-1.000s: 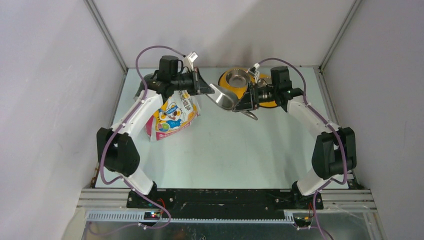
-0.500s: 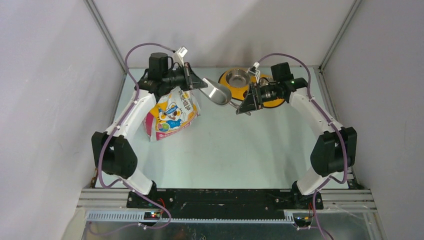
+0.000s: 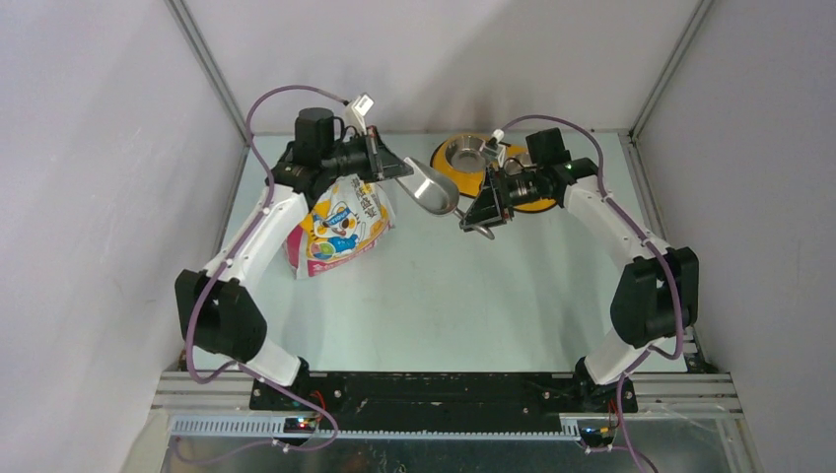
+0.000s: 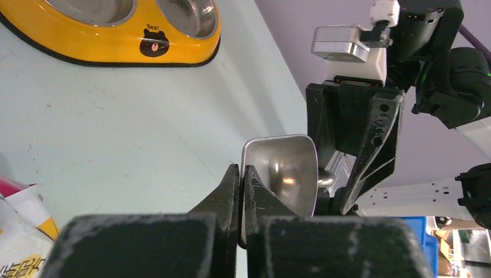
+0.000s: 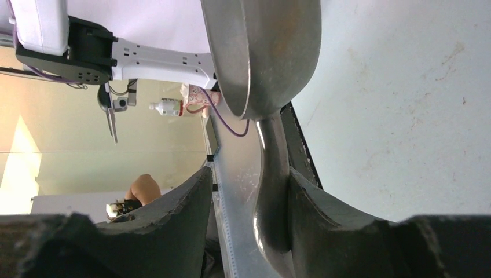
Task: Serve the pet food
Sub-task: Pick up the spatula from the center of the board.
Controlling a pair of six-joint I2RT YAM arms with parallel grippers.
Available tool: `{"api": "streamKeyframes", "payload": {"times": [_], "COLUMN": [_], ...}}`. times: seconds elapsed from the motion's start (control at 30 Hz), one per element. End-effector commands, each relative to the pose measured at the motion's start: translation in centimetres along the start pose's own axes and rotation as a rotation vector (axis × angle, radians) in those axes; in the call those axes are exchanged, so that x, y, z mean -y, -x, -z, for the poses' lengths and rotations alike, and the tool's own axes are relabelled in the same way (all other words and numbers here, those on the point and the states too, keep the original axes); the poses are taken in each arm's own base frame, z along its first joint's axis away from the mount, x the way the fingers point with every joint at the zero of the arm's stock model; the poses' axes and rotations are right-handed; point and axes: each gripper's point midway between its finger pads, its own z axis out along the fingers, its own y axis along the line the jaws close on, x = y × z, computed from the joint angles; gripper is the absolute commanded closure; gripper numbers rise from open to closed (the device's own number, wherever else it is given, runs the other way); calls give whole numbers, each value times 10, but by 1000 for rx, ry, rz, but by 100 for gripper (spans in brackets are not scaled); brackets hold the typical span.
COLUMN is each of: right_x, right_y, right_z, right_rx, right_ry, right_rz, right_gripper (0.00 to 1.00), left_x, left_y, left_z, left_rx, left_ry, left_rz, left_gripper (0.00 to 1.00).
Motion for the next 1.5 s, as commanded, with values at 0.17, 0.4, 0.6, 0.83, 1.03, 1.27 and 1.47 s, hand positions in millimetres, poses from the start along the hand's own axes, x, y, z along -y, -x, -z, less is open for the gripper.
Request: {"api": "streamKeyframes", "payload": {"times": [0.17,0.4,0.6,0.83,1.03,1.27,1.47], "right_x": [-23,-32,-37,-32,-12,-10,-18], "right_y": [9,-3,-11,-6,7,-1,-13], "right_z": [-1,-5,-13,-15,-6,-9,-16], "right_rx": [45,3,-32,-29,27,25,-12], "right_ry": [55,112,164,171,140,136,148], "right_rz": [37,52,12,-15,-85,-82,-46], "right_gripper": [47,45,45,41,38,38,47], "left_x": [17,16,22,35,42,45,40], "left_y": [20,30,29,26,22,24,23], "left_z": [17,17,15,17,21,22,23], "left_rx": [142,178,184,189,189,204,216], "left_ry": [30,-13,-81,-161,-198,-223,-195], "left_rz": [-100,-35,-10,3,4,24,18], "left_gripper": [100,100,100,100,100,100,100]}}
